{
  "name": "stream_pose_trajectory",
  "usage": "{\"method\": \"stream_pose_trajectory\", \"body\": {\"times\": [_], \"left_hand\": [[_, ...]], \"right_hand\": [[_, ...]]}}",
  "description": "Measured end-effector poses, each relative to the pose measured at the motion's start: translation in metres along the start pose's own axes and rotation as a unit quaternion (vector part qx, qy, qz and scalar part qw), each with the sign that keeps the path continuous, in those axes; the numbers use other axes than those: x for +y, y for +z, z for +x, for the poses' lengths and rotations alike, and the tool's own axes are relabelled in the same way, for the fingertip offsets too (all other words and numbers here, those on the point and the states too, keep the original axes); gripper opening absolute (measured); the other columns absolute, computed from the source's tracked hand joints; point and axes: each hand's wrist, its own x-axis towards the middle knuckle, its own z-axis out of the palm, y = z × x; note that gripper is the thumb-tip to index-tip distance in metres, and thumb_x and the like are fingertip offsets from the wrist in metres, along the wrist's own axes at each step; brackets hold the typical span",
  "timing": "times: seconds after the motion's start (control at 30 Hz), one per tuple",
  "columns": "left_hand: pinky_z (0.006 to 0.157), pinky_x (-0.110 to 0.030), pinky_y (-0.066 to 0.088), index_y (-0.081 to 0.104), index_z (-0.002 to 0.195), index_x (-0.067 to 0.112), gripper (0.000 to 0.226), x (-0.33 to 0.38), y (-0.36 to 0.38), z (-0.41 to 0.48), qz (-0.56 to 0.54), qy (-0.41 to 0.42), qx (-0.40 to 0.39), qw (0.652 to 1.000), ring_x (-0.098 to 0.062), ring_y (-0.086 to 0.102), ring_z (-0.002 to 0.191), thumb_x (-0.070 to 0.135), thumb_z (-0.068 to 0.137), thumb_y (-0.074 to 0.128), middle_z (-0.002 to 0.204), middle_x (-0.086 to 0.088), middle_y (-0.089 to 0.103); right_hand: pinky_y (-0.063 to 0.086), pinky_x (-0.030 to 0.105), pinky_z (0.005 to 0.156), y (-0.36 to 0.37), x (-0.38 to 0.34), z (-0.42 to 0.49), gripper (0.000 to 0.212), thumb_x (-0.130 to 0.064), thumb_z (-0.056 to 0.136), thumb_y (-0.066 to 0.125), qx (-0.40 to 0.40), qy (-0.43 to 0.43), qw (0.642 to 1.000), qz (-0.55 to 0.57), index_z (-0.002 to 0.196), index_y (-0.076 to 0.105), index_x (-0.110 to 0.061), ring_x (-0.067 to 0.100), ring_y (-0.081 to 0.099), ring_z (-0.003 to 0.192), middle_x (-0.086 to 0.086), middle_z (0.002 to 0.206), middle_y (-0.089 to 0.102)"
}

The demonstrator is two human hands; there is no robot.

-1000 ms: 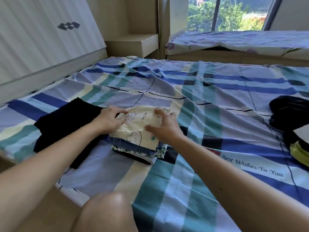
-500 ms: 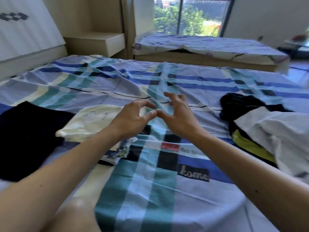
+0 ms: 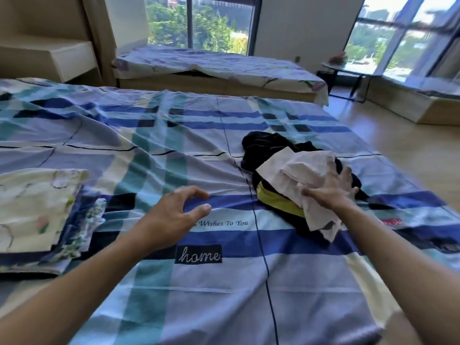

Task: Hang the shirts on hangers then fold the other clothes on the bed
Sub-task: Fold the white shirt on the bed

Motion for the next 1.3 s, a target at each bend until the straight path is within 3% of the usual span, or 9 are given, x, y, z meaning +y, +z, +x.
{"method": "stream_pose_trajectory", "body": {"times": [0.1, 0.27, 0.47, 0.57, 0.7, 0.83, 0.97, 1.13, 1.3], "left_hand": [[0.104, -0.027, 0.043, 0.065, 0.121, 0.029, 0.029, 0.001, 0.004, 0.002, 0.01, -0.005, -0.004, 1.0, -0.003, 0.059, 0.109, 0.038, 0.094, 0.064, 0.103, 0.027, 0.058], [0.101, -0.032, 0.049, 0.067, 0.112, 0.035, 0.038, 0.001, 0.011, 0.005, -0.019, -0.006, -0.017, 1.0, 0.003, 0.061, 0.109, 0.057, 0.082, 0.061, 0.108, 0.022, 0.067], [0.09, -0.032, 0.053, 0.065, 0.116, 0.031, 0.041, 0.02, 0.019, 0.003, -0.204, -0.027, -0.053, 0.977, -0.008, 0.068, 0.105, 0.056, 0.083, 0.07, 0.114, 0.007, 0.071], [0.087, -0.043, 0.058, 0.066, 0.109, 0.026, 0.049, 0.035, 0.02, 0.0, -0.401, -0.084, -0.033, 0.912, -0.018, 0.073, 0.093, 0.05, 0.07, 0.083, 0.113, -0.002, 0.072], [0.074, -0.039, 0.054, 0.075, 0.094, 0.027, 0.021, 0.044, 0.008, -0.006, -0.491, -0.058, 0.007, 0.869, -0.021, 0.066, 0.08, 0.046, 0.086, 0.067, 0.095, -0.004, 0.071], [0.062, -0.033, 0.038, 0.066, 0.091, 0.019, 0.031, 0.033, -0.012, -0.005, -0.43, -0.087, 0.118, 0.891, -0.018, 0.045, 0.066, 0.039, 0.102, 0.047, 0.076, -0.007, 0.052], [0.082, -0.034, 0.051, 0.07, 0.103, 0.012, 0.029, 0.025, -0.027, -0.003, -0.44, -0.089, 0.19, 0.873, -0.02, 0.064, 0.086, 0.028, 0.105, 0.047, 0.094, -0.007, 0.071], [0.07, -0.028, 0.058, 0.069, 0.09, 0.019, 0.03, 0.023, -0.044, -0.001, -0.399, -0.072, 0.26, 0.877, -0.011, 0.07, 0.074, 0.027, 0.106, 0.045, 0.079, 0.003, 0.074], [0.074, -0.03, 0.055, 0.071, 0.095, 0.022, 0.033, 0.019, -0.056, -0.002, -0.309, -0.042, 0.308, 0.899, -0.011, 0.066, 0.081, 0.029, 0.108, 0.041, 0.087, 0.002, 0.071]], "right_hand": [[0.048, 0.047, 0.095, 0.001, 0.012, 0.007, 0.068, -0.033, 0.081, 0.075, 0.086, -0.048, 0.994, 0.044, 0.142, 0.045, -0.021, 0.042, 0.056, 0.116, 0.023, 0.13, 0.056], [0.042, 0.029, 0.072, -0.033, -0.015, -0.006, 0.014, -0.01, 0.09, 0.064, 0.165, -0.139, 0.951, 0.224, 0.103, 0.068, -0.01, 0.029, 0.063, 0.086, 0.011, 0.094, 0.07], [0.055, 0.037, 0.083, -0.058, -0.083, -0.07, 0.017, -0.018, 0.1, 0.056, -0.08, -0.123, 0.774, 0.615, 0.104, 0.073, -0.017, 0.02, 0.067, 0.09, 0.006, 0.097, 0.074], [0.054, 0.036, 0.078, -0.046, -0.107, -0.103, 0.021, -0.022, 0.099, 0.054, -0.182, -0.124, 0.721, 0.657, 0.095, 0.074, -0.019, 0.02, 0.066, 0.084, 0.004, 0.091, 0.073], [0.051, 0.048, 0.083, -0.02, -0.12, -0.12, 0.027, -0.035, 0.103, 0.05, -0.233, -0.102, 0.765, 0.592, 0.104, 0.074, -0.022, 0.029, 0.066, 0.096, 0.012, 0.107, 0.072], [0.059, 0.039, 0.067, -0.015, -0.122, -0.114, 0.047, -0.046, 0.099, 0.056, -0.221, -0.022, 0.785, 0.578, 0.121, 0.066, -0.006, 0.034, 0.066, 0.088, 0.015, 0.102, 0.067], [0.055, 0.034, 0.059, -0.015, -0.113, -0.108, 0.019, -0.031, 0.1, 0.058, -0.21, 0.015, 0.82, 0.532, 0.094, 0.065, -0.015, 0.023, 0.064, 0.067, 0.015, 0.092, 0.063], [0.052, 0.036, 0.061, -0.024, -0.106, -0.104, 0.023, -0.016, 0.102, 0.053, -0.139, 0.041, 0.825, 0.546, 0.079, 0.06, -0.013, 0.026, 0.061, 0.072, 0.012, 0.083, 0.062], [0.053, 0.038, 0.067, -0.03, -0.097, -0.096, 0.023, -0.015, 0.101, 0.051, -0.084, 0.073, 0.832, 0.543, 0.078, 0.056, -0.014, 0.029, 0.06, 0.083, 0.012, 0.089, 0.062]]}}
